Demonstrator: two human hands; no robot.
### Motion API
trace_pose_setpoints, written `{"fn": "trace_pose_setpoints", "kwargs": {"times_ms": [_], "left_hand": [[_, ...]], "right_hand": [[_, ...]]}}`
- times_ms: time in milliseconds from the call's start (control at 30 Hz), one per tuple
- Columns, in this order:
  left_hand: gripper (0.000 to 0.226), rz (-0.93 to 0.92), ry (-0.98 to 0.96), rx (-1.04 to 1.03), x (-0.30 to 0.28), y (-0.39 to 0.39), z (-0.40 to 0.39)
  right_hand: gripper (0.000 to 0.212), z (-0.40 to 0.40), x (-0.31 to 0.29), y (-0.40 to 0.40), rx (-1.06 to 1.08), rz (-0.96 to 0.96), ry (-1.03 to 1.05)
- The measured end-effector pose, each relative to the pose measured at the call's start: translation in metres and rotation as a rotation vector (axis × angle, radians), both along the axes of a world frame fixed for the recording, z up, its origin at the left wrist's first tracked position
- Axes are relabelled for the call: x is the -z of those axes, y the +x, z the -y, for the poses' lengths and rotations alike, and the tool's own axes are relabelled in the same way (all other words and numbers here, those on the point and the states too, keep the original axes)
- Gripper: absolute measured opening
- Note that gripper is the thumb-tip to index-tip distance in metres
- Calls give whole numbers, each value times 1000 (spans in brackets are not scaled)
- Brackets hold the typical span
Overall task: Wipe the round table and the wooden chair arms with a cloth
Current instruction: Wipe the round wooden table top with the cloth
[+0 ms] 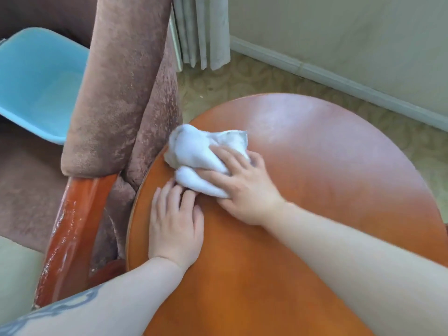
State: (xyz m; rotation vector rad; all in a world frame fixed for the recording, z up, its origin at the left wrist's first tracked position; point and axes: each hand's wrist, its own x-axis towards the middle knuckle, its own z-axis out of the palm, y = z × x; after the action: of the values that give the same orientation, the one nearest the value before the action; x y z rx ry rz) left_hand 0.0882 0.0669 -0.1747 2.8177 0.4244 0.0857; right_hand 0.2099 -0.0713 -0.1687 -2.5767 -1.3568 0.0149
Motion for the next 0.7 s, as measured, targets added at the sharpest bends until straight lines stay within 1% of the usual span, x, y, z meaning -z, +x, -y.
{"fn": "trace_pose_setpoints", "kwargs": {"times_ms": [33, 67, 100, 133, 167, 233, 267, 300, 333, 400, 433, 467, 500, 533, 600, 667, 700], "left_hand": [[38, -20, -7, 3, 0, -1, 0], [41, -48, -14, -1, -1, -1, -1], [45, -71, -14, -9, -1, 0, -2], [47, -93, -11, -14, -1, 2, -2], [48, -116, -8, -13, -1, 3, -2], [50, -142, -5, -2, -1, 3, 0], [50, -139, -6, -6, -2, 2, 0], [50, -137, -7, -14, -2, 2, 0], [50, -142, -6, -19, -2, 2, -1], [51, -150, 5, -22, -1, 0, -2], [51, -152, 10, -21, -1, 1, -2], [51, -154, 17, -17, -1, 2, -2], [51, -158, 22, -13, -1, 3, -1], [50, -159, 25, -13, -1, 4, 0], [49, -153, 31, -17, 0, 3, -1], [50, -149, 39, -16, 0, 2, -1], [50, -148, 38, -17, 0, 1, -1]], "right_hand": [[46, 25, -2, 20, -86, 27, -47], [46, 47, -4, 43, -100, 65, -85], [48, 61, -6, 66, -21, 63, -115], [51, 64, -7, 86, 157, 43, -108], [52, 55, -6, 100, 398, 29, -79], [50, 7, -1, 107, 848, -38, -33], [50, -16, -2, 103, 958, -89, -9], [50, -29, -2, 96, 972, -95, 19], [50, -28, -1, 84, 904, -93, 57], [47, 12, 3, 51, 637, -69, 65], [45, 42, 6, 36, 547, -45, 59], [45, 74, 5, 27, 535, -37, 47], [47, 102, 4, 26, 601, -36, 28], [49, 125, 4, 32, 740, -30, 13], [54, 144, 3, 63, 1107, -41, 35], [56, 131, -1, 100, 1394, -101, 122], [56, 116, -5, 113, 1472, -130, 143]]}}
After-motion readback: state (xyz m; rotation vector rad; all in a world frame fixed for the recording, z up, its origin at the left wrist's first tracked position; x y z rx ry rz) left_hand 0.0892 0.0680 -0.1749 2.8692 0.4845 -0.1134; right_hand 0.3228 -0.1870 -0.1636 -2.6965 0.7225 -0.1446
